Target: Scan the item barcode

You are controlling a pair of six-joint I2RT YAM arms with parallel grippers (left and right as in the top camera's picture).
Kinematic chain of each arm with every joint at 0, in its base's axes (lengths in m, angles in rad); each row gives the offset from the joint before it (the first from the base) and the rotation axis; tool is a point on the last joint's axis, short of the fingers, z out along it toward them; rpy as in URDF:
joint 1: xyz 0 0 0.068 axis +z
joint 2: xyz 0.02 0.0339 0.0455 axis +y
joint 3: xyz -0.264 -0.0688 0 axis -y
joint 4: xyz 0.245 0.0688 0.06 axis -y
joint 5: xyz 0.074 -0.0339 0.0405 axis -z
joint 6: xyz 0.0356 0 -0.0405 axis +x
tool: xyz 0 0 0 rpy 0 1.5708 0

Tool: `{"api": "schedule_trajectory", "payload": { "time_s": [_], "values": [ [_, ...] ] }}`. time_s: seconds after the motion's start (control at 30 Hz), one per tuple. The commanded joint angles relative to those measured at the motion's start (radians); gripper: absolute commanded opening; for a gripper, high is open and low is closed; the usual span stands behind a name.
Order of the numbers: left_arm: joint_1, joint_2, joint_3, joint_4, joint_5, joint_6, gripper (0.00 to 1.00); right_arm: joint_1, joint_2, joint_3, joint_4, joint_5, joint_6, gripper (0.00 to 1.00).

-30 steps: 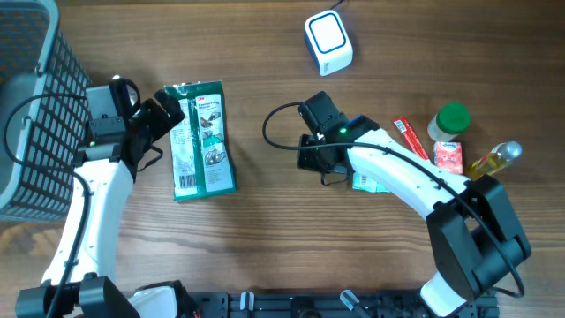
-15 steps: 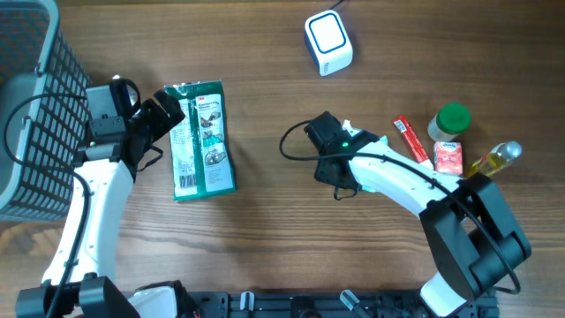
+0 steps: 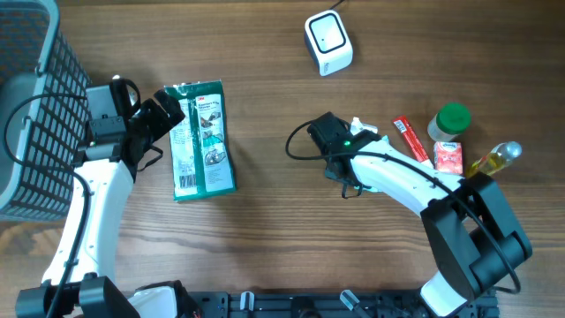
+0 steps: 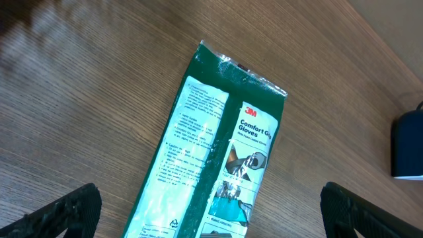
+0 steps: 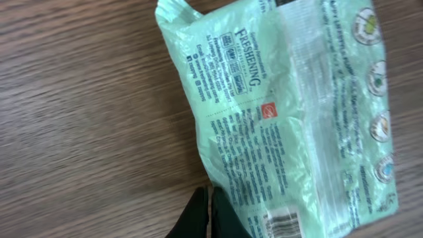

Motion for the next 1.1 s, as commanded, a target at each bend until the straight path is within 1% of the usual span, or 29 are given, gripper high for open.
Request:
{"api": "schedule_trajectory", "payload": {
  "time_s": [0.0, 0.1, 0.27, 0.3, 0.33, 0.37, 0.4, 0.47, 0.5, 0.53, 0.57, 0.63, 0.67, 0.7, 0.73, 0.77, 0.8, 0.83, 0.9, 0.97, 1.0, 1.03, 1.07],
  "values": [
    [0.005, 0.008, -0.001, 0.003, -0.010, 0.005, 1.00, -0.002, -0.013, -0.027, -0.009, 0.125, 0.015, 0.05],
    [0.005, 0.008, -0.001, 0.003, -0.010, 0.005, 1.00, -0.015, -0.013, -0.089, 0.008, 0.227, 0.016, 0.05],
    [0.005, 0.008, -0.001, 0.003, -0.010, 0.005, 1.00, -0.091, -0.013, -0.140, 0.007, 0.253, 0.014, 0.04],
    [0.005, 0.008, -0.001, 0.002, -0.010, 0.005, 1.00, -0.140, -0.013, -0.138, 0.011, 0.253, 0.015, 0.04],
    [0.005, 0.008, -0.001, 0.003, -0.010, 0.005, 1.00, -0.158, -0.013, -0.134, 0.013, 0.256, 0.011, 0.04],
    [0.005, 0.008, -0.001, 0.003, -0.010, 0.005, 1.00, -0.173, -0.014, -0.124, 0.013, 0.256, -0.012, 0.04],
    [0.005, 0.008, -0.001, 0.003, -0.010, 0.005, 1.00, -0.185, -0.015, -0.107, 0.013, 0.235, -0.071, 0.04],
    [0.005, 0.008, -0.001, 0.002, -0.010, 0.005, 1.00, -0.190, -0.015, -0.068, 0.013, 0.090, -0.248, 0.04],
    [0.005, 0.008, -0.001, 0.003, -0.010, 0.005, 1.00, -0.189, -0.015, -0.037, 0.013, -0.110, -0.389, 0.04],
    [0.005, 0.008, -0.001, 0.003, -0.010, 0.005, 1.00, -0.189, -0.015, -0.023, 0.016, -0.250, -0.440, 0.05],
    [0.005, 0.008, -0.001, 0.003, -0.010, 0.005, 1.00, -0.189, -0.015, -0.016, 0.034, -0.401, -0.468, 0.06],
    [0.005, 0.008, -0.001, 0.003, -0.010, 0.005, 1.00, -0.188, -0.015, -0.024, 0.132, -0.712, -0.474, 0.09],
    [0.005, 0.008, -0.001, 0.003, -0.010, 0.005, 1.00, -0.181, -0.015, -0.028, 0.187, -0.784, -0.440, 0.11],
    [0.005, 0.008, -0.001, 0.003, -0.010, 0.005, 1.00, -0.173, -0.014, -0.029, 0.210, -0.789, -0.411, 0.12],
    [0.005, 0.008, -0.001, 0.003, -0.010, 0.005, 1.00, -0.157, -0.014, -0.033, 0.257, -0.780, -0.347, 0.15],
    [0.005, 0.008, -0.001, 0.003, -0.010, 0.005, 1.00, -0.137, -0.014, -0.039, 0.302, -0.777, -0.289, 0.27],
    [0.005, 0.008, -0.001, 0.003, -0.010, 0.005, 1.00, -0.119, -0.014, -0.045, 0.334, -0.777, -0.250, 0.37],
    [0.005, 0.008, -0.001, 0.003, -0.010, 0.005, 1.00, -0.101, -0.014, -0.051, 0.355, -0.773, -0.236, 0.41],
    [0.005, 0.008, -0.001, 0.003, -0.010, 0.005, 1.00, -0.050, -0.014, -0.059, 0.378, -0.742, -0.239, 0.55],
    [0.005, 0.008, -0.001, 0.003, -0.010, 0.005, 1.00, -0.004, -0.014, -0.059, 0.376, -0.658, -0.239, 0.62],
    [0.005, 0.008, -0.001, 0.003, -0.010, 0.005, 1.00, 0.021, -0.014, -0.059, 0.378, -0.608, -0.238, 0.67],
    [0.005, 0.008, -0.001, 0.003, -0.010, 0.005, 1.00, 0.053, -0.014, -0.059, 0.386, -0.529, -0.227, 0.82],
    [0.005, 0.008, -0.001, 0.003, -0.010, 0.005, 1.00, 0.072, -0.014, -0.059, 0.395, -0.481, -0.210, 0.84]
  ]
}}
